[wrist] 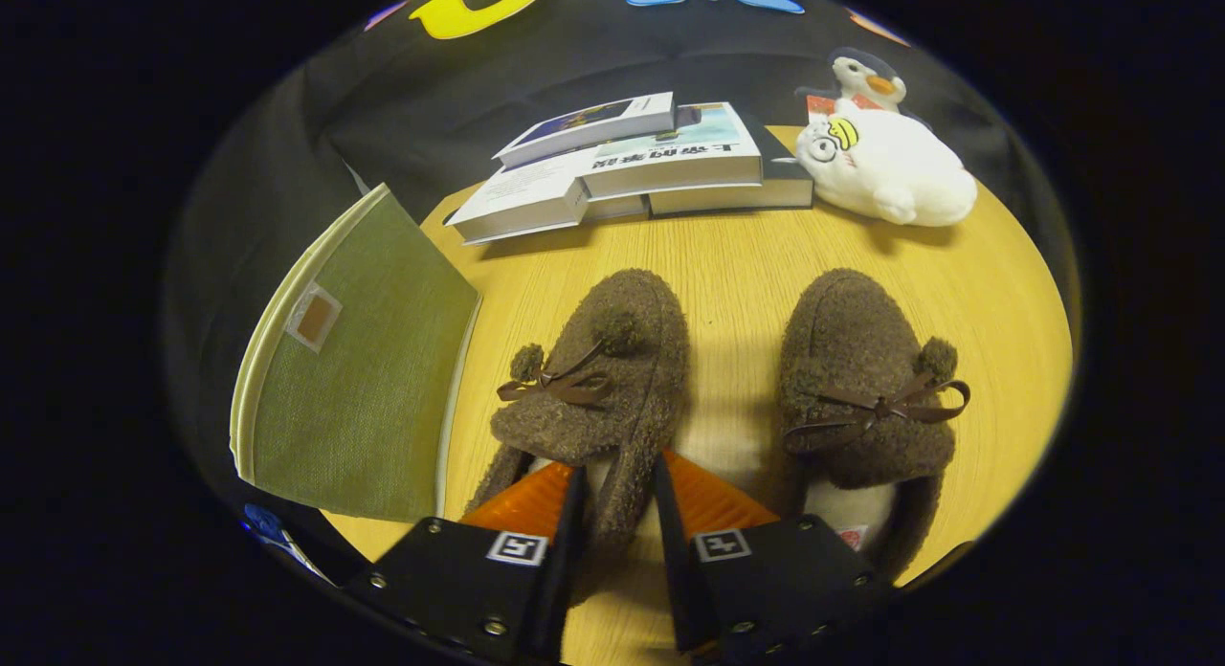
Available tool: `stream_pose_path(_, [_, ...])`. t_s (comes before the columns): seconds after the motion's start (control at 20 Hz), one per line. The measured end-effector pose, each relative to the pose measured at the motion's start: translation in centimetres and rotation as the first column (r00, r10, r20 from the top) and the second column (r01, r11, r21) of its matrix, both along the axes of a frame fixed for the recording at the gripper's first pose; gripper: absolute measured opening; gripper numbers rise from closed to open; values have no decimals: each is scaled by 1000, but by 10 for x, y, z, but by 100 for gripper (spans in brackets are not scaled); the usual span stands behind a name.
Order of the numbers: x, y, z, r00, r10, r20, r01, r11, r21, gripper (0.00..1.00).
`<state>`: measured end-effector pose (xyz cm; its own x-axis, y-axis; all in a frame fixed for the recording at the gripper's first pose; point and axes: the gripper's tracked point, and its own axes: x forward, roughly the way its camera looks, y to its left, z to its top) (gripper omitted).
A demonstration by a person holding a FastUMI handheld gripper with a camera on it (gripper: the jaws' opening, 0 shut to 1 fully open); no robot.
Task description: Open the storage box then place both shoes into the box .Put the left shoe in first, then the right shoe, with the right side of both shoes facing outward in a uniform manner.
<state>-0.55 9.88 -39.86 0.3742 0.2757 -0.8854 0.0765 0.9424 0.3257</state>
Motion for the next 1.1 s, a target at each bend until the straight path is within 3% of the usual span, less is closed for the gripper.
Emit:
stream_pose_path(0.1, [0,1,1,998,-61,-35,63,997,45,4])
stream_pose_path(0.55, [11,15,40,985,-156,-73,166,974,157,4])
stream_pose_path(1.1, [78,53,160,982,-165,96,138,960,242,4])
